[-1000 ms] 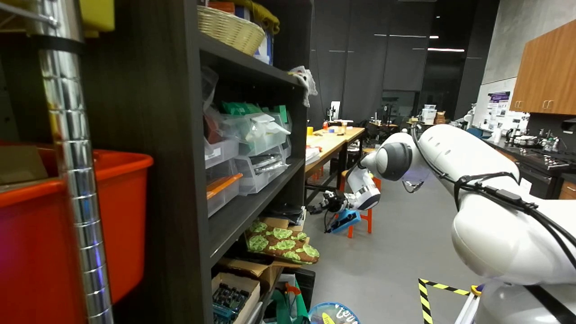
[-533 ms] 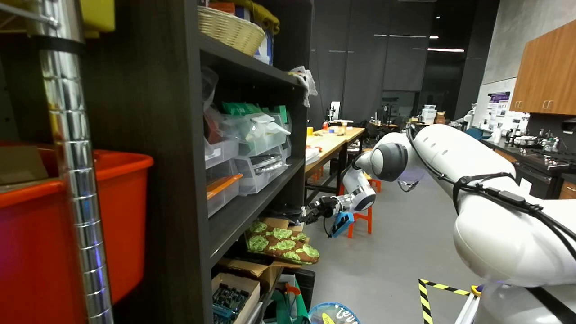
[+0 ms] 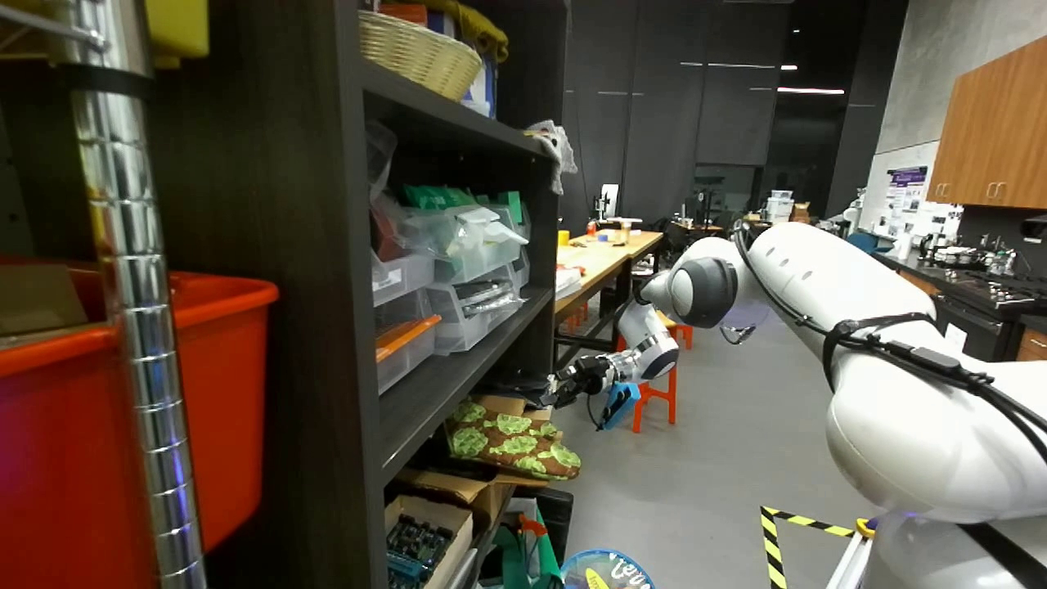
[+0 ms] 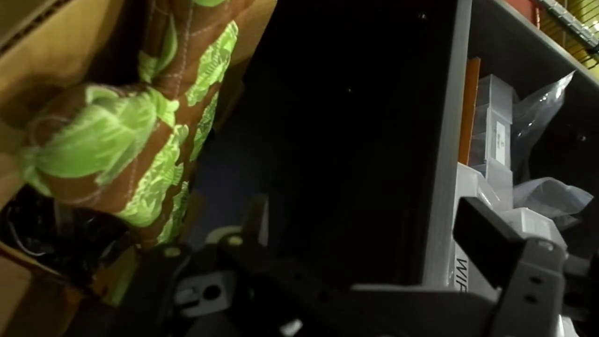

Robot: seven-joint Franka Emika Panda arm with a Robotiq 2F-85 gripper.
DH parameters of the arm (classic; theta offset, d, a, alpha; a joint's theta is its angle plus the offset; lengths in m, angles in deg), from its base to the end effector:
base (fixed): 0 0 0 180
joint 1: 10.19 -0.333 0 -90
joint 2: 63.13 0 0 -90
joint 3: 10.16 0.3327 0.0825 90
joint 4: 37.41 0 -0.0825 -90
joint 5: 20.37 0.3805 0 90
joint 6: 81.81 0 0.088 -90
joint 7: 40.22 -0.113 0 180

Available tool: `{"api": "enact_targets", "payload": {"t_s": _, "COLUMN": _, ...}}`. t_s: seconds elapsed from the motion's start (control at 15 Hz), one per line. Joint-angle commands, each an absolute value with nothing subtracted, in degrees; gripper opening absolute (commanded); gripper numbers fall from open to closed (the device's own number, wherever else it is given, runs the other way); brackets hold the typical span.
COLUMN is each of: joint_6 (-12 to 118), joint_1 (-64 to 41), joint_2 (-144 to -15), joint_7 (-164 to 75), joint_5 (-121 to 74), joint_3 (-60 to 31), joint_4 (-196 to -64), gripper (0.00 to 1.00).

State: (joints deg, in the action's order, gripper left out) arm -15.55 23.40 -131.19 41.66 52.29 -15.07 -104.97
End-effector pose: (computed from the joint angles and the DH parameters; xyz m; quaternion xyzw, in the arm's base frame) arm 0.6041 -0.2890 0.1035 -0.6812 -0.1507 -0.2382 0.6757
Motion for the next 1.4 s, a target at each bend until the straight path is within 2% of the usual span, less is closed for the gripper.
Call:
{"api": "enact_targets", "payload": {"t_s": 0.0, "joint_6": -15.7, "joint_1": 23.3, "joint_2": -130.7, "joint_7": 35.8, "joint_5": 52.2, "joint_3": -15.9, "joint_4": -106.6, "gripper": 1.00}}
{"api": "enact_targets", "payload": {"t_s": 1.33, "joint_6": -16.3, "joint_1": 28.8, "joint_2": -141.0, "joint_7": 17.5, "joint_5": 53.0, "joint_3": -14.7, "joint_4": -98.3, "gripper": 1.00}}
